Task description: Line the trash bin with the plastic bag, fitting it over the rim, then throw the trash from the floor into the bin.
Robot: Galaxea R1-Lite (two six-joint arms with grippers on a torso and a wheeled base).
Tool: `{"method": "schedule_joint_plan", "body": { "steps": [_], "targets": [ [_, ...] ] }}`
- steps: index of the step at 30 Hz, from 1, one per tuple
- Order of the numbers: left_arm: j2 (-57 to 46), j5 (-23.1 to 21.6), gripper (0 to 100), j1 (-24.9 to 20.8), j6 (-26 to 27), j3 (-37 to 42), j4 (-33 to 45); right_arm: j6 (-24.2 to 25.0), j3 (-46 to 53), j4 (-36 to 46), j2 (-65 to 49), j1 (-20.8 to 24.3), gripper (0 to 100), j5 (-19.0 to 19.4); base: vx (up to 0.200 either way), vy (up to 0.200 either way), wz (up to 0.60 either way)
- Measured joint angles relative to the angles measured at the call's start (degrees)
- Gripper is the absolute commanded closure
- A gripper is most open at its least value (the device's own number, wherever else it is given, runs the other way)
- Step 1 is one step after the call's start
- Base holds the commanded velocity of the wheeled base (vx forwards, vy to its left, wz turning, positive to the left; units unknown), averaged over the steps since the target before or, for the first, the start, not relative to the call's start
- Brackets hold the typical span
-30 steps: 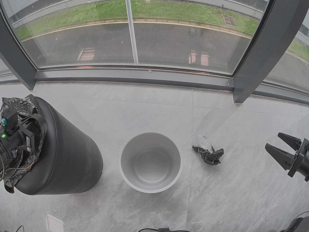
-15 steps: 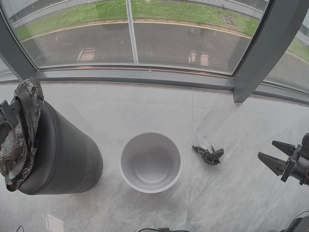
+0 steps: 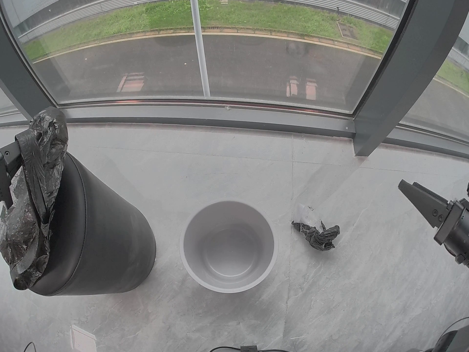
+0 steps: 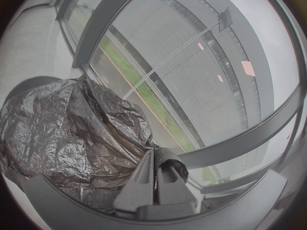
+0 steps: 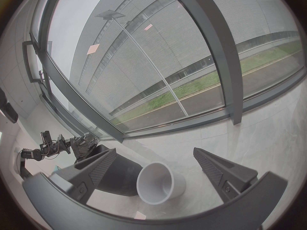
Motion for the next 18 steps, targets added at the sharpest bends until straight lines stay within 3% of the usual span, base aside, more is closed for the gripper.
{"method": "schedule_joint_plan", "body": {
  "steps": [5, 10, 13, 18],
  "targets": [
    [0.22, -7.89, 100, -2.16, -5.50, -3.97, 4.82, 0.11, -4.30, -0.13, 6.45, 11.17, 0, -10.18, 0.000, 0.000, 0.00],
    [1.50, -13.69, 100, -4.50, -10.29, -9.20, 7.85, -1.62, -8.33, -0.35, 14.99, 16.75, 0, -15.35, 0.000, 0.000, 0.00],
    [3.69, -13.75, 100, -6.81, -12.07, -13.23, 8.80, -2.90, -10.62, -0.35, 19.14, 18.74, 0, -16.69, 0.000, 0.000, 0.00],
    [7.83, -7.97, 100, -11.40, -13.21, -17.86, 9.44, -4.80, -14.12, -0.32, 23.98, 20.50, 0, -16.80, 0.000, 0.000, 0.00]
  ]
}}
